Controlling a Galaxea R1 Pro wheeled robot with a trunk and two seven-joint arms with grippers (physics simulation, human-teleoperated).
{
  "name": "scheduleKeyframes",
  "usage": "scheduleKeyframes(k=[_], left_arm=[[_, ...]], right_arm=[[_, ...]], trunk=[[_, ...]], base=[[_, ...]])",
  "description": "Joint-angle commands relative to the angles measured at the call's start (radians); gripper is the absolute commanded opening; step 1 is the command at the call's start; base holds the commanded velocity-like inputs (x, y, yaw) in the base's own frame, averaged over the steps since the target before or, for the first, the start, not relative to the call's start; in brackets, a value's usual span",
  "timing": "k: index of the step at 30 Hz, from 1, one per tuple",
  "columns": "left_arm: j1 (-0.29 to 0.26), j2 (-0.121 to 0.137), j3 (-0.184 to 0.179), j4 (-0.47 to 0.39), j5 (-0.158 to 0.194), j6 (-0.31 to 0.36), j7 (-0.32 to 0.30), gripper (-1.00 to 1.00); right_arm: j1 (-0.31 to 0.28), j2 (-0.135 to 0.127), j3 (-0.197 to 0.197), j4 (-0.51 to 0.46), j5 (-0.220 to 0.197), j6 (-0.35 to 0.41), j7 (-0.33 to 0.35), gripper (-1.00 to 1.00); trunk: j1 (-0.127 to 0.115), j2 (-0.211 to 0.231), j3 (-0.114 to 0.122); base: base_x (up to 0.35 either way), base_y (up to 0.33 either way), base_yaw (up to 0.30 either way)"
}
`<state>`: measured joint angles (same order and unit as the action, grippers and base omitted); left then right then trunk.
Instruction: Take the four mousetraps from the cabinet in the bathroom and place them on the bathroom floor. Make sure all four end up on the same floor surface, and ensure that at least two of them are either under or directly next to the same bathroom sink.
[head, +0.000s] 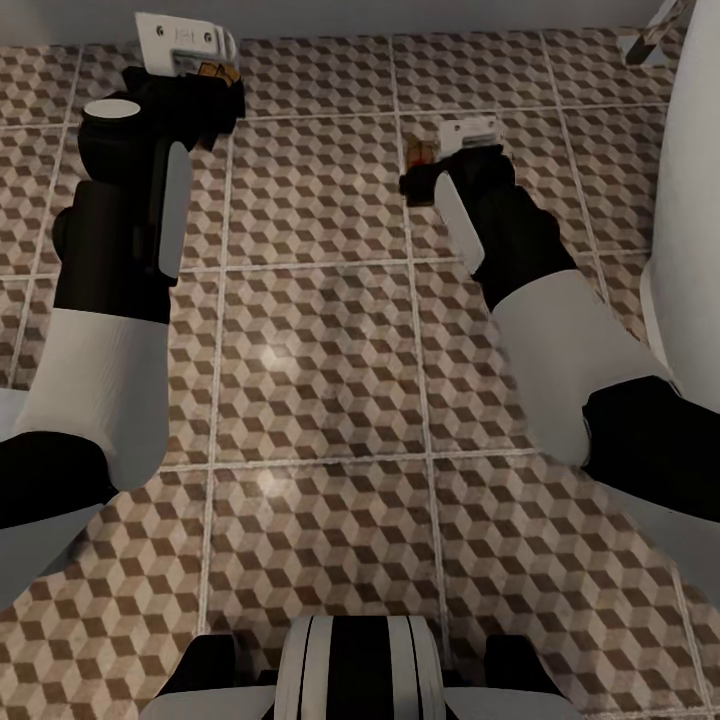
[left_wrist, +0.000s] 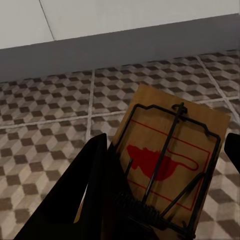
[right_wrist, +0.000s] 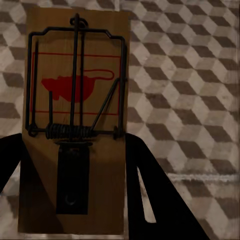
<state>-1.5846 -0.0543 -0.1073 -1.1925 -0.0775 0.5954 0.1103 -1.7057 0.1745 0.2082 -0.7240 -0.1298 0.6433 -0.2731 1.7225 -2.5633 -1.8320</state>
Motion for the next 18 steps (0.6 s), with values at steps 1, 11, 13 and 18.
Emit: scheduleKeyframes(k=[1, 11, 13, 18], left_arm=[[-0.001, 0.0, -0.002, 0.005, -0.008, 0.006, 0.0, -1.0], [-0.005, 0.001, -0.006, 0.05, -0.008, 0.007, -0.002, -1.0], [-0.006, 0.002, -0.006, 0.055, -0.008, 0.005, -0.002, -1.0], [-0.011, 0.0, -0.004, 0.083, -0.008, 0.003, -0.003, -1.0]], right_arm=[[-0.013, 0.0, -0.005, 0.002, -0.014, 0.002, -0.011, -1.0], [-0.084, 0.0, -0.071, 0.022, -0.011, 0.0, -0.011, -1.0], [-0.088, 0.0, -0.074, 0.023, -0.009, 0.0, -0.011, -1.0], [-0.106, 0.0, -0.077, 0.025, -0.006, 0.001, -0.011, -1.0]], trunk=[[0.0, 0.0, -0.001], [0.005, -0.003, -0.001], [0.006, -0.003, -0.001], [0.008, -0.004, -0.001]], base=[[0.0, 0.0, 0.0], [0.0, 0.0, 0.0], [0.0, 0.0, 0.0], [0.0, 0.0, 0.0]])
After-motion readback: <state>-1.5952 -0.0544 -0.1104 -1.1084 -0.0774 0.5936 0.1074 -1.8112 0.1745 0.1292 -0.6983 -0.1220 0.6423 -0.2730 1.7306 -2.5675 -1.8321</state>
